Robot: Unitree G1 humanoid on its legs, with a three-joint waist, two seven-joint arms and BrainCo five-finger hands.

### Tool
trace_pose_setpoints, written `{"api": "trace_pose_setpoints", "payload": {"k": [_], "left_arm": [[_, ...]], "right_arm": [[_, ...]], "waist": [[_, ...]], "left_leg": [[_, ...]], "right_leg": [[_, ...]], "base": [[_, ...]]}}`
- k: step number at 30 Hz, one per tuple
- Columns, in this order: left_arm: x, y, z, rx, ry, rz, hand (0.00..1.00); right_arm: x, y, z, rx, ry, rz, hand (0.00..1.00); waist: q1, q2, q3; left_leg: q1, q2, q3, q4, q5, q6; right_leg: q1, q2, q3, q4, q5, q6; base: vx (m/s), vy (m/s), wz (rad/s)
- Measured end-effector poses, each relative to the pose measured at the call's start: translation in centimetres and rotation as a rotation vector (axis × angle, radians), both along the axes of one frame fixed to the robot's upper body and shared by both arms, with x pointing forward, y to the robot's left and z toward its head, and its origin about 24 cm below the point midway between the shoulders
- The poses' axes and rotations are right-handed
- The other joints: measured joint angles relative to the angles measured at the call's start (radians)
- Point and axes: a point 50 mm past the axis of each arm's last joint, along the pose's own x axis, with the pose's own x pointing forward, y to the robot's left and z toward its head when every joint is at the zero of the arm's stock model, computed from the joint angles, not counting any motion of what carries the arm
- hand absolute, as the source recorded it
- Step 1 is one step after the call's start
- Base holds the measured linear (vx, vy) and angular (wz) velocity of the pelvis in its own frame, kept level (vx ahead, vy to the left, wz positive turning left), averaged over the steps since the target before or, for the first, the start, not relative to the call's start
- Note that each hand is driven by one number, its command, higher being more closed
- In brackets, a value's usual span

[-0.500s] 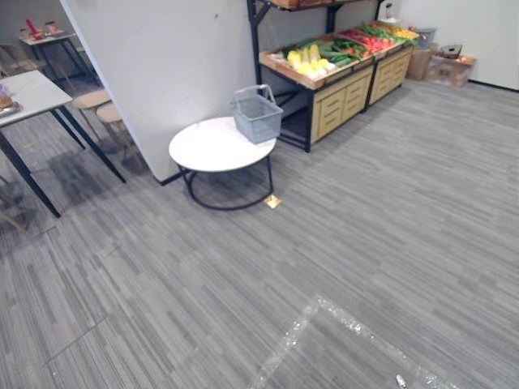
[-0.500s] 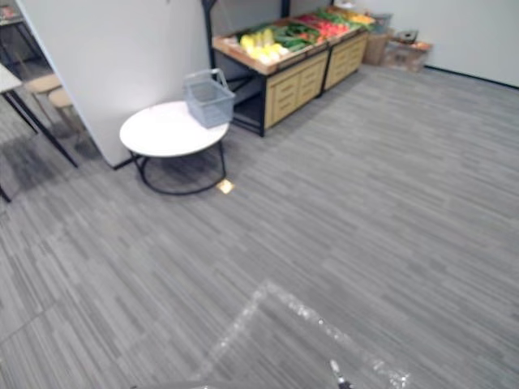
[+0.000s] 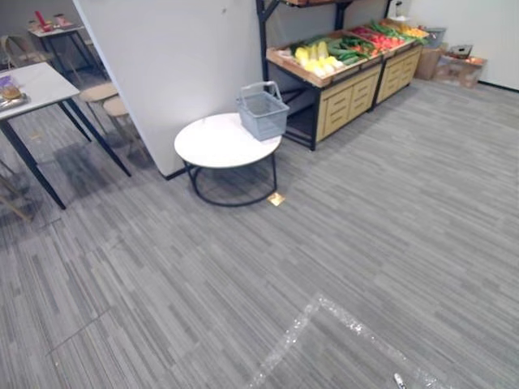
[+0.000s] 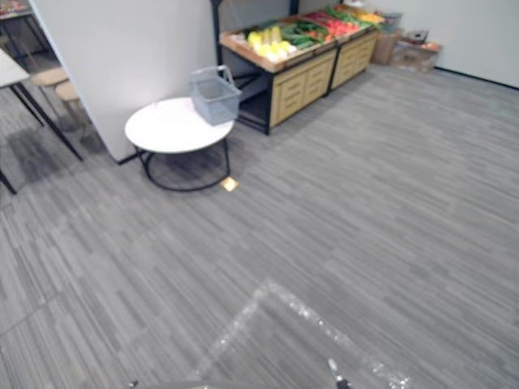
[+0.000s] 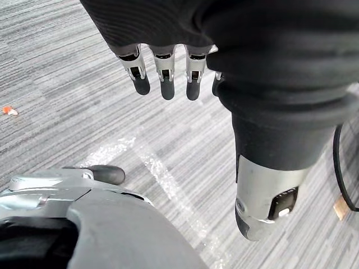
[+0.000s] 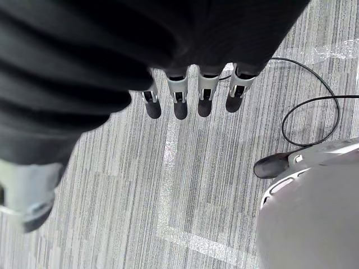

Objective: Pick vegetable in the basket

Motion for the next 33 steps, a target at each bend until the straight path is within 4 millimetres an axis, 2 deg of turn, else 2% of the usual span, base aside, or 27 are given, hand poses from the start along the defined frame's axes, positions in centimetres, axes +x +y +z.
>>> {"api": "trace_pose_setpoints", "payload": {"k": [9, 19, 30, 32, 33], "left_arm": [[0.0, 0.0, -0.1, -0.009, 0.007, -0.009, 0.00], [0.9, -0.1, 0.0, -0.012, 0.014, -0.105, 0.00], [1.6, 0.2, 0.1, -0.011, -0.002, -0.105, 0.00], [2.3, 0.5, 0.2, -0.001, -0.020, -0.100, 0.00], [3.0, 1.0, 0.4, 0.014, -0.037, -0.086, 0.00]], "right_arm": [[0.2, 0.0, 0.0, 0.003, -0.007, -0.010, 0.00], [1.0, -0.2, 0.1, -0.048, 0.019, 0.190, 0.00], [1.7, -0.1, 0.2, -0.034, -0.002, 0.183, 0.00], [2.7, 0.0, 0.4, -0.034, -0.026, 0.202, 0.00], [3.3, 0.3, 0.4, -0.023, -0.044, 0.197, 0.00]], "waist": [[-0.003, 0.002, 0.001], [0.003, 0.002, 0.016], [0.001, 0.006, 0.041], [-0.001, -0.006, 0.068], [0.001, -0.021, 0.092]], "left_leg": [[0.002, 0.010, 0.029, -0.001, -0.008, -0.012], [-0.001, 0.019, 0.049, 0.000, -0.013, -0.018], [-0.020, 0.024, 0.050, 0.005, -0.013, -0.019], [-0.070, 0.035, 0.052, 0.113, -0.059, -0.034], [-0.146, 0.048, 0.051, 0.276, -0.101, -0.054]], "right_leg": [[-0.003, 0.011, 0.027, -0.012, 0.002, 0.000], [-0.015, 0.021, 0.044, -0.012, 0.002, 0.000], [-0.032, 0.025, 0.044, -0.008, 0.000, -0.002], [-0.058, 0.019, 0.047, 0.045, -0.025, -0.020], [-0.073, 0.012, 0.047, 0.072, -0.051, -0.028]], "base": [[-0.01, -0.028, -0.09], [-0.01, -0.028, -0.06], [0.00, -0.007, 0.00], [-0.02, -0.015, 0.01], [-0.05, -0.045, 0.06]]}}
